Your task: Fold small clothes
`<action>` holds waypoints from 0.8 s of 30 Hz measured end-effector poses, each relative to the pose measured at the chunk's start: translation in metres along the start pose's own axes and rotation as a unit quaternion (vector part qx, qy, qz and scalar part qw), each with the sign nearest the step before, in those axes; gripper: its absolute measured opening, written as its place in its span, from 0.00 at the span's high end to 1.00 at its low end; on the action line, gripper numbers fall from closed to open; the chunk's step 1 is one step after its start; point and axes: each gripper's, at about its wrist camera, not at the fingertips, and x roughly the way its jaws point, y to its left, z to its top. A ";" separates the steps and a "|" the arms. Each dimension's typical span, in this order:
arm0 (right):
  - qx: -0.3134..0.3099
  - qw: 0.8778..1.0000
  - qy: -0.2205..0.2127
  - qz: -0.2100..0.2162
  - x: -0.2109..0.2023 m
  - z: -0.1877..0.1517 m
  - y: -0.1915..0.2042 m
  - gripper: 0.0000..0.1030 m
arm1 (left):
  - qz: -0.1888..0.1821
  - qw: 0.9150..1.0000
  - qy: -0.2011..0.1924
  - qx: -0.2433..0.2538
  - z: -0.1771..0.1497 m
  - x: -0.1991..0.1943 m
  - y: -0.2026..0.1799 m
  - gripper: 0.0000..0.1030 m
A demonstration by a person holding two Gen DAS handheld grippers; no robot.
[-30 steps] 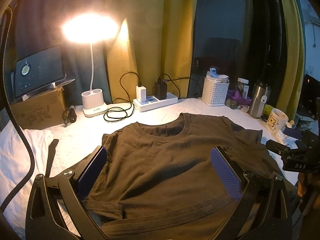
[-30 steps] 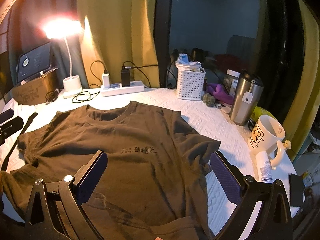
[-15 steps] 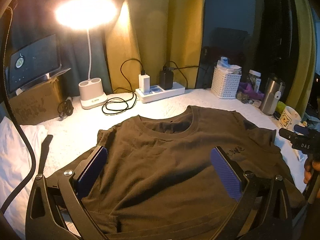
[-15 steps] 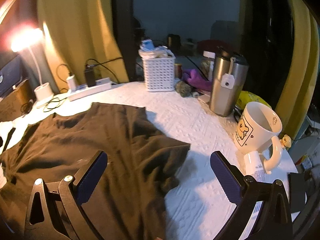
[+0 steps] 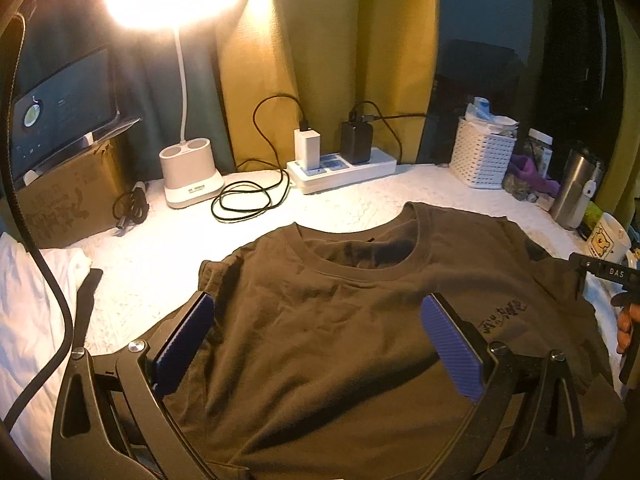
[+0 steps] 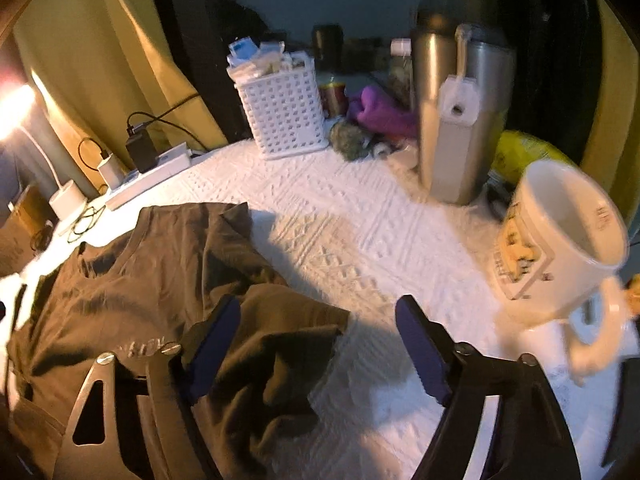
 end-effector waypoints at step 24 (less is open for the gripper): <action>-0.085 0.989 -0.062 -0.104 -0.027 0.010 0.043 0.83 | 0.009 1.000 -0.010 -0.018 -0.002 -0.011 0.033 0.01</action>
